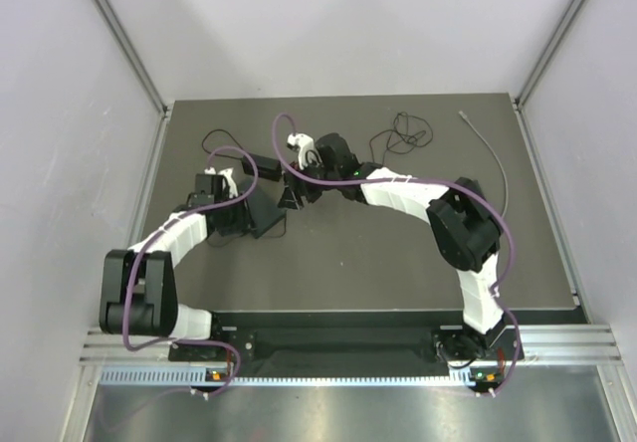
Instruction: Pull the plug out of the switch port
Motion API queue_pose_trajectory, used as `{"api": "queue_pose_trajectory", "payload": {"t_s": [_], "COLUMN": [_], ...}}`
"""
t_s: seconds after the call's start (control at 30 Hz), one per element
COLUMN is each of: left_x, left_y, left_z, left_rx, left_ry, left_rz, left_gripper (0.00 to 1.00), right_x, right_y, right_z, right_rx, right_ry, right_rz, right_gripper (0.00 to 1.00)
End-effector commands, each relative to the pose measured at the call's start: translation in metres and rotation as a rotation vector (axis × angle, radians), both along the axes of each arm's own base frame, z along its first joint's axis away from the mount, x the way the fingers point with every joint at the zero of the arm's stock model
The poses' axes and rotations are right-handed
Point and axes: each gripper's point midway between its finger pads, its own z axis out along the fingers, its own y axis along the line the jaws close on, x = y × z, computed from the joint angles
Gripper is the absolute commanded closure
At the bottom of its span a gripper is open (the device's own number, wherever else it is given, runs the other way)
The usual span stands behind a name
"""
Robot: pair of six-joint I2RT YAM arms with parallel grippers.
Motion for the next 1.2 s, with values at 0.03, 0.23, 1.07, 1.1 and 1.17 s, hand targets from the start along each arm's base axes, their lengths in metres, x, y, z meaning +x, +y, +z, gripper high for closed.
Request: {"api": "queue_pose_trajectory", "payload": {"t_s": [0.03, 0.23, 1.07, 1.1, 1.17], "left_x": [0.014, 0.016, -0.003, -0.003, -0.004], "left_y": [-0.029, -0.075, -0.105, -0.105, -0.104], "left_z": [0.001, -0.012, 0.026, 0.024, 0.019], "left_rx": [-0.139, -0.259, -0.183, -0.182, -0.173], "left_ry": [-0.026, 0.037, -0.130, -0.127, -0.116], "left_rz": [-0.054, -0.105, -0.278, -0.276, -0.278], "left_gripper": [0.55, 0.56, 0.54, 0.54, 0.53], "right_x": [0.007, 0.011, 0.021, 0.020, 0.016], "right_y": [-0.006, -0.014, -0.057, -0.058, -0.063], "right_z": [0.044, 0.042, 0.025, 0.025, 0.024], "right_rx": [0.087, 0.079, -0.053, -0.057, -0.066], "right_ry": [-0.080, -0.083, -0.067, -0.073, -0.074], "right_rz": [-0.001, -0.016, -0.118, -0.125, -0.128], "right_gripper": [0.33, 0.33, 0.33, 0.33, 0.33]}}
